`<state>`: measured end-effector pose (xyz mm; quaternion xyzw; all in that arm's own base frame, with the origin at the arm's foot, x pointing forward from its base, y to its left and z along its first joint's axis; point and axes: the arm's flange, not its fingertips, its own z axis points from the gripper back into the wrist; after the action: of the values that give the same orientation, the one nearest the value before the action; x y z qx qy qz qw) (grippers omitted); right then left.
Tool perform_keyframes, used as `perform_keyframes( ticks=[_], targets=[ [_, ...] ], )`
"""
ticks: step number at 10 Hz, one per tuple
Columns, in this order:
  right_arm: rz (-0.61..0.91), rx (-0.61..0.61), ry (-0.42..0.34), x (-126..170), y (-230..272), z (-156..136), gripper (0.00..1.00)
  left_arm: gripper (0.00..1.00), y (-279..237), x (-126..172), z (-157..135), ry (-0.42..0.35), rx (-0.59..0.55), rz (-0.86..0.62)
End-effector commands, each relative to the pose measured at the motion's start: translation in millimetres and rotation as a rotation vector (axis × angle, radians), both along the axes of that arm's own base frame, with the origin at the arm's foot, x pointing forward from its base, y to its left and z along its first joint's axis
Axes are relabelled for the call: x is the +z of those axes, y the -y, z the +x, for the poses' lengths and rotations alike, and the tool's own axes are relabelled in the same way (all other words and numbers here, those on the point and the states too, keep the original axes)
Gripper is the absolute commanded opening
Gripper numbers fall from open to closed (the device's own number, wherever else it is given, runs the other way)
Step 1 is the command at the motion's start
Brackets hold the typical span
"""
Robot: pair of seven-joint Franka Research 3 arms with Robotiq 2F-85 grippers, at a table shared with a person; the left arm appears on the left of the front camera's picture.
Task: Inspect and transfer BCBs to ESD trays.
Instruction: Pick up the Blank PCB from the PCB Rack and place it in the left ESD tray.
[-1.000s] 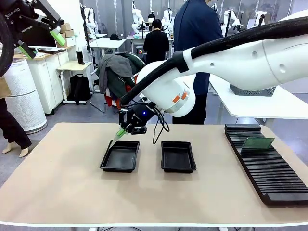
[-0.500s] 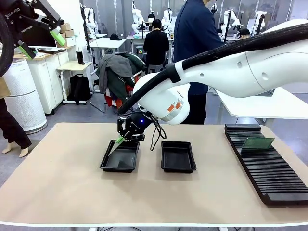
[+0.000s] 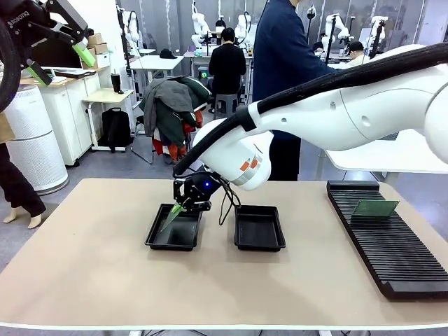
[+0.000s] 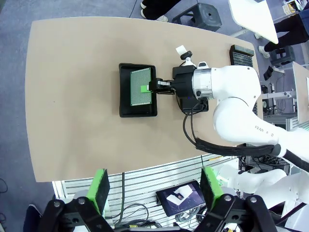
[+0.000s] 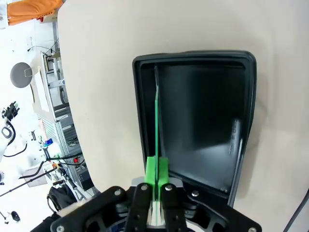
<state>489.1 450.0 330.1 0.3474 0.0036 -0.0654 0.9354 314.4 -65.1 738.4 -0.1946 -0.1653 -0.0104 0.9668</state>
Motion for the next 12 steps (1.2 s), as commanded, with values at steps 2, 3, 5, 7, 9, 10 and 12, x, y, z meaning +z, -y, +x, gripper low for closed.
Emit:
perform_keyframes(
  ticks=[2, 3, 5, 7, 9, 10, 12],
  targets=[
    [0.019, 0.024, 0.037, -14, -1, 7, 0.03, 1.00, 0, -1, 0, -0.002, -0.007, -0.009],
    [0.025, 0.028, 0.039, -18, -1, 8, 0.03, 1.00, 0, -1, 0, -0.002, -0.007, -0.009],
    [0.033, 0.024, 0.036, -24, -2, 10, 0.03, 1.00, 0, -1, 0, -0.002, -0.007, -0.009],
    [0.038, 0.024, 0.036, -29, -4, 12, 0.03, 1.00, 0, -1, 0, -0.002, -0.007, -0.009],
    [0.040, 0.011, 0.028, -31, -5, 11, 0.03, 1.00, 0, -1, 0, -0.002, -0.007, -0.009],
    [0.037, 0.013, 0.025, -32, -6, 10, 0.03, 1.00, 0, -1, 0, -0.002, -0.007, -0.009],
    [0.009, 0.020, 0.002, -29, -7, 13, 0.03, 1.00, 0, -1, 0, -0.002, -0.007, -0.009]
  ],
)
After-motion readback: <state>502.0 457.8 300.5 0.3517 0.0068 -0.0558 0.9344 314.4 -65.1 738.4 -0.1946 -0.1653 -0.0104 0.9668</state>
